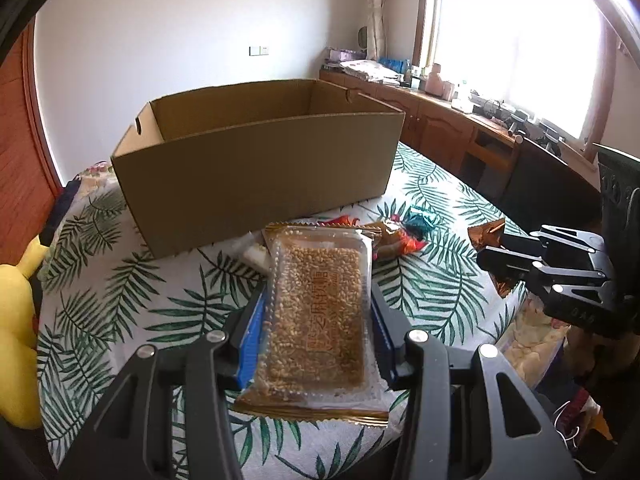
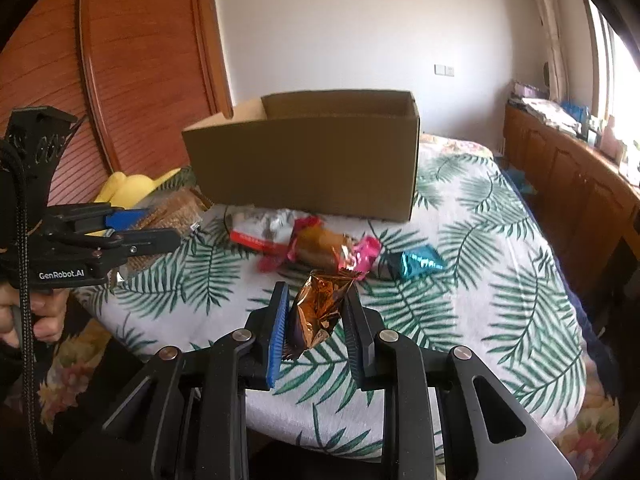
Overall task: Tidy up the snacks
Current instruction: 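Carry sesame-bar packet and gold foil candy over the cardboard box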
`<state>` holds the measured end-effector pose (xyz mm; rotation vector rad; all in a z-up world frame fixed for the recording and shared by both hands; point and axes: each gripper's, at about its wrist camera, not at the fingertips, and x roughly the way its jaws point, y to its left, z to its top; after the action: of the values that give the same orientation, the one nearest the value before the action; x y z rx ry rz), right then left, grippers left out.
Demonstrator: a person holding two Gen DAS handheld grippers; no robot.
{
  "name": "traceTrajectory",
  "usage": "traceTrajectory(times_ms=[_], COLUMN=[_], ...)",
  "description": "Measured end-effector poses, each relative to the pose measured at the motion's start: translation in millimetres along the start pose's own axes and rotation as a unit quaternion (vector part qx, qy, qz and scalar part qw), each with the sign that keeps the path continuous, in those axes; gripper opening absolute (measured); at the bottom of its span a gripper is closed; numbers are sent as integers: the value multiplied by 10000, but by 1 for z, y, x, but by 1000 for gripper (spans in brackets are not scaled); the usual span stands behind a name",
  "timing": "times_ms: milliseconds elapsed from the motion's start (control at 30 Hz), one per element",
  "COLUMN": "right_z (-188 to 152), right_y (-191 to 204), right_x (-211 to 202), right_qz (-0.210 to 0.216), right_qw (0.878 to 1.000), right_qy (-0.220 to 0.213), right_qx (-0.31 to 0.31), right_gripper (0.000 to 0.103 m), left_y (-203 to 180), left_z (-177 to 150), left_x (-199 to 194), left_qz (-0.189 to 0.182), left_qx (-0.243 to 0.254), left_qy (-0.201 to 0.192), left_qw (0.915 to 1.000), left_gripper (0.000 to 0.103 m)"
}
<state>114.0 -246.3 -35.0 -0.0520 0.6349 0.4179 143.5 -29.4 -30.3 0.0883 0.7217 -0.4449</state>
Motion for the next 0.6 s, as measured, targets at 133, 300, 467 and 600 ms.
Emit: traceTrajectory(times_ms=[133,300,467,600], right_z=[7,14,24,36], right_y=[0,0,-3,-6], right_x=[-5,-6,-3,-2], right_qz=[-16,-36,-40,-61], right_qw=[10000,9999,9998,9996], right_qy=[-71,-111,-155,-221], right_qx=[-41,-96,-113,-139], right_gripper=[24,24,24,24], left_y=[0,0,8,18], left_z=[3,9,22,35], left_x=[-6,-11,-13,-14], left_qz=[-10,-28,21,52], left_qx=[12,-10,-74,-158], left_qy=[-72,-160,-255,-326], left_qw=[10000,9999,9996,9993], left_gripper=[46,46,46,46])
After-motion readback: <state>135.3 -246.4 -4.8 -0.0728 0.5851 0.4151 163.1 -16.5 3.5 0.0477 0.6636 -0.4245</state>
